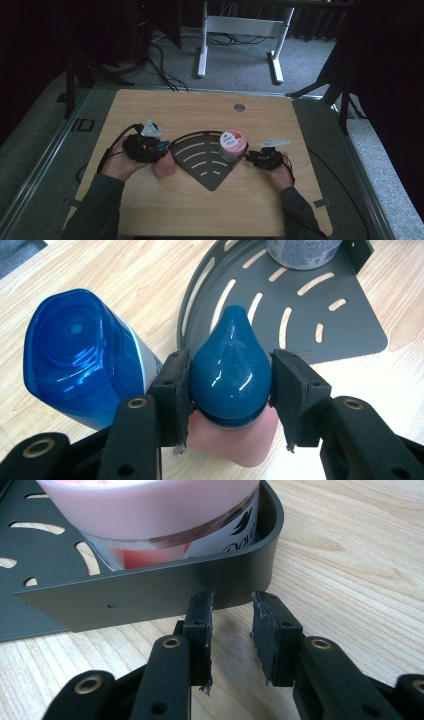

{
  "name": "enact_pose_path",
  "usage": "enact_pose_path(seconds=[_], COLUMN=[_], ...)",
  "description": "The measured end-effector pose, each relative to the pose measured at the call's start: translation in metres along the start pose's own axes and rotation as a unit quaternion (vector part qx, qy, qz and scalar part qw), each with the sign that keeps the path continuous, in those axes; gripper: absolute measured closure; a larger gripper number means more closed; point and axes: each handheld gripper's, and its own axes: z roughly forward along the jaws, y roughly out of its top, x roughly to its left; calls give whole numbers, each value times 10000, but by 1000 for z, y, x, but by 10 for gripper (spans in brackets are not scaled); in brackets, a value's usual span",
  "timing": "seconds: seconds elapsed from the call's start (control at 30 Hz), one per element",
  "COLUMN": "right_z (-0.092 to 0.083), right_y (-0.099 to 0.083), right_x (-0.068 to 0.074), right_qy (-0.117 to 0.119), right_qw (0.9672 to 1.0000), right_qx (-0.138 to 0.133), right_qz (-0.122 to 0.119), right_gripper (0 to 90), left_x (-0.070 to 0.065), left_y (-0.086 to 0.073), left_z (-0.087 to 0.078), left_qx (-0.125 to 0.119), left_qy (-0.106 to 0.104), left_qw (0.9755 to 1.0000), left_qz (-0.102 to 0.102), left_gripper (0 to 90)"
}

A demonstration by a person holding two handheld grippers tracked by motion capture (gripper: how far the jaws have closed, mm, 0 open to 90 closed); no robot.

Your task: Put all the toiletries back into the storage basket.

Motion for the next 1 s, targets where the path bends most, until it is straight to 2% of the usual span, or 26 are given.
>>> enact_pose_path(seconds=[0.1,0.2,0.23,0.27,0.33,0.43,0.53,0.7,0.77,1.0], right_z=[0,0,0,0,0,0,0,0,0,0], right_y=[0,0,0,0,0,0,0,0,0,0], right_x=[0,0,0,0,0,0,0,0,0,0], right_qy=[-1,-2,-3,-3,-1,-9,-2,-3,-2,6], right_qw=[10000,10000,10000,10000,10000,10000,10000,10000,10000,10000], right_qx=[1,2,2,2,16,14,16,14,17,16], right_qz=[0,-3,-1,-1,7,-3,5,8,6,13], right_gripper=[691,691,691,691,691,691,691,691,691,690], left_x=[-1,0,2,2,2,2,-5,-5,-3,3], left_y=[-1,-2,-2,-2,-3,-2,2,5,5,4], left_z=[-1,-6,-9,-9,-10,-9,-9,-9,-9,-5], left_qx=[-54,-233,-260,-260,-221,-238,-166,-2,14,116], left_qy=[-37,-115,-317,-317,-322,-295,-195,-191,-216,-292], left_qw=[10000,9996,9991,9991,9992,9993,9996,9993,9992,9994], left_qz=[44,64,-43,-43,1,-80,-70,-307,-345,-176], left_gripper=[527,542,575,579,580,580,579,579,579,534])
